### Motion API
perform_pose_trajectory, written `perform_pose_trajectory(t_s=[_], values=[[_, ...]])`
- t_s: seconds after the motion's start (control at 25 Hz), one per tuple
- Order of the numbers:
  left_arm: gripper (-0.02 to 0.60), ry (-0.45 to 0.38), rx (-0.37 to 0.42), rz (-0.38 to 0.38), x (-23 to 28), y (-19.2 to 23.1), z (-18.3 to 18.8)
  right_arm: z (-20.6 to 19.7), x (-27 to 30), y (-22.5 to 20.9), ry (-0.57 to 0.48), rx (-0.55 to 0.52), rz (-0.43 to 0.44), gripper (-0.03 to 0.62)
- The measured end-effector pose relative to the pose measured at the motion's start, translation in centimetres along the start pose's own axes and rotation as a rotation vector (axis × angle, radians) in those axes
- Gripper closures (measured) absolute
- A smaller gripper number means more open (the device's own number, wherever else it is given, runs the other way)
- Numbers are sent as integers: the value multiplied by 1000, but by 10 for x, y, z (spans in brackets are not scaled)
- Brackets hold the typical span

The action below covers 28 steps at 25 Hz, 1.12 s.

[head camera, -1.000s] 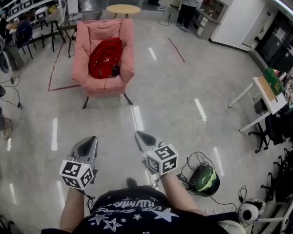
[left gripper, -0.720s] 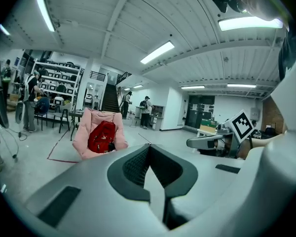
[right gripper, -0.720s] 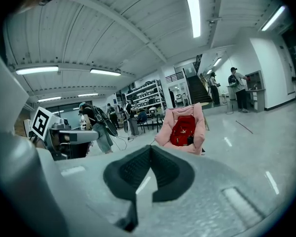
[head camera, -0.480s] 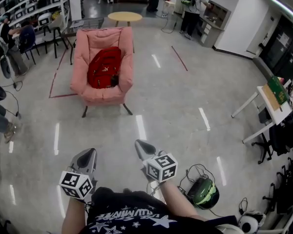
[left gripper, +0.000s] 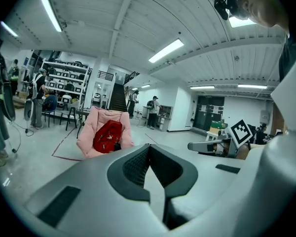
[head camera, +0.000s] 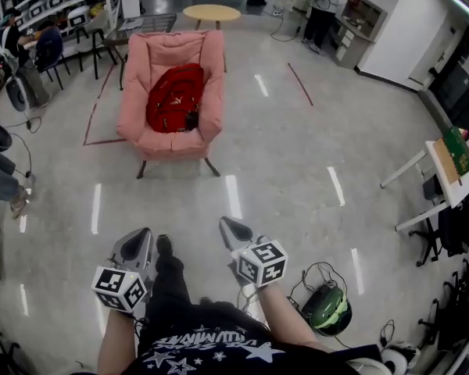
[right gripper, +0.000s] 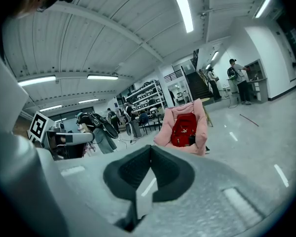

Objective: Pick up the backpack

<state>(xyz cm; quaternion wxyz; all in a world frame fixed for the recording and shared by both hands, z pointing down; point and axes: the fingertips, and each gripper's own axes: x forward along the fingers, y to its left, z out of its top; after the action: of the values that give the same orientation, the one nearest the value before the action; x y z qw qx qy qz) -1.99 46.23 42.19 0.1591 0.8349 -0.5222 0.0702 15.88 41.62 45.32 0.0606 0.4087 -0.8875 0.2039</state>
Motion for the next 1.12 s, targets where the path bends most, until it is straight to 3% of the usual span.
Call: perform_pose_trajectory(t_s=[0.32,0.72,1.12], values=[[572,2,-36,-30,70,89,16,16,95,-29,47,-26,-48,594],[574,51,-48,-115,204,226,68,81,260,-92,74,4,-163,594],[574,77,-74,-149,282,340,102,133,392,-112,64,10,-214,594]])
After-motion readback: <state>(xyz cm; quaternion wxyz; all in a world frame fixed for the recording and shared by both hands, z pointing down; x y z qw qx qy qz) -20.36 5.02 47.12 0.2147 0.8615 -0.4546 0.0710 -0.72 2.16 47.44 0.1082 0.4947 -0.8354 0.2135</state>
